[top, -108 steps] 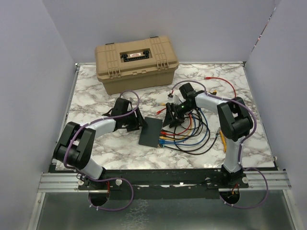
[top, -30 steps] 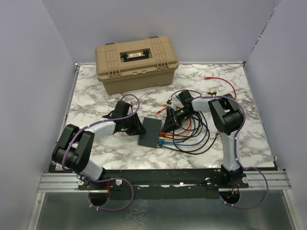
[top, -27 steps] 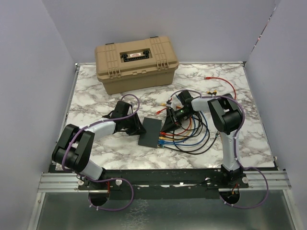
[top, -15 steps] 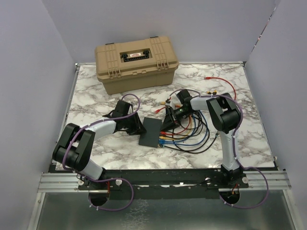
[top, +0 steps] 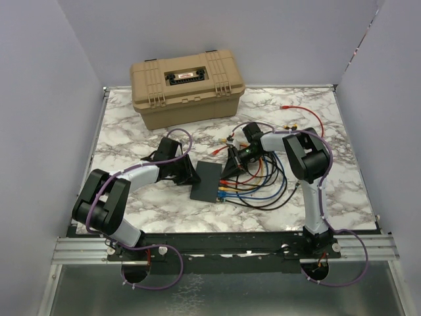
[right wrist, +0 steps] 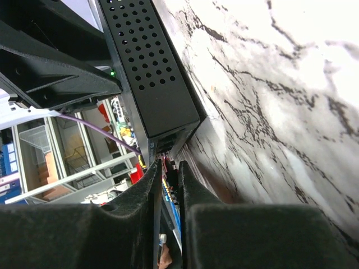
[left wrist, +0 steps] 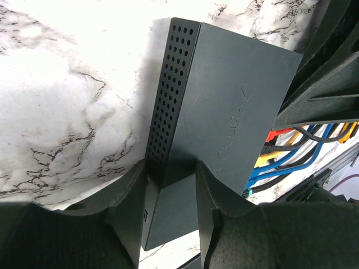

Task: Pull the plug from the switch port
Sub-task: Pull the connector from the switch port.

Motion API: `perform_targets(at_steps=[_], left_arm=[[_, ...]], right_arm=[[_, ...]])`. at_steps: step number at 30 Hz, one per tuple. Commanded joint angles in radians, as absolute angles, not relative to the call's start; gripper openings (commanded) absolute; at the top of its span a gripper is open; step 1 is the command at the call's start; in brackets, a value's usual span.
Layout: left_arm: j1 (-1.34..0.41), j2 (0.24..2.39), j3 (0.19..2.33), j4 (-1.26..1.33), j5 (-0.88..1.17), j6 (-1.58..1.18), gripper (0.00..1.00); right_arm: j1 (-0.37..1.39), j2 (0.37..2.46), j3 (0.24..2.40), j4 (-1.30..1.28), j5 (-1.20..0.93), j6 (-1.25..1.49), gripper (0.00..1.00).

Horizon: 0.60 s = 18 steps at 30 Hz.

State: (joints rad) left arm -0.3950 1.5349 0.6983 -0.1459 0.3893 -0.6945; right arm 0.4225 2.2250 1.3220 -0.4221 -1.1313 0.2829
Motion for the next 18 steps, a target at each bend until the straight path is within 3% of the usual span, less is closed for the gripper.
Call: perform_targets(at_steps=[1, 4, 18], left_arm=[[-0.422, 1.613, 0.661, -0.222, 0.320, -0.666, 0.31], [-0.422, 1.614, 0.661, -0.222, 0.319, -0.666, 0.31], [-0.424, 1.620, 0.647, -0.228, 0.297, -0.672, 0.26]], right_arm=[[0.433, 2.286, 1.287, -0.345, -1.096, 0.247, 0.10], [0.433, 2.292, 1.295, -0.354, -1.091, 0.243, 0.01], [0.432, 2.261, 1.267, -0.369, -1.045, 0.224, 0.00]])
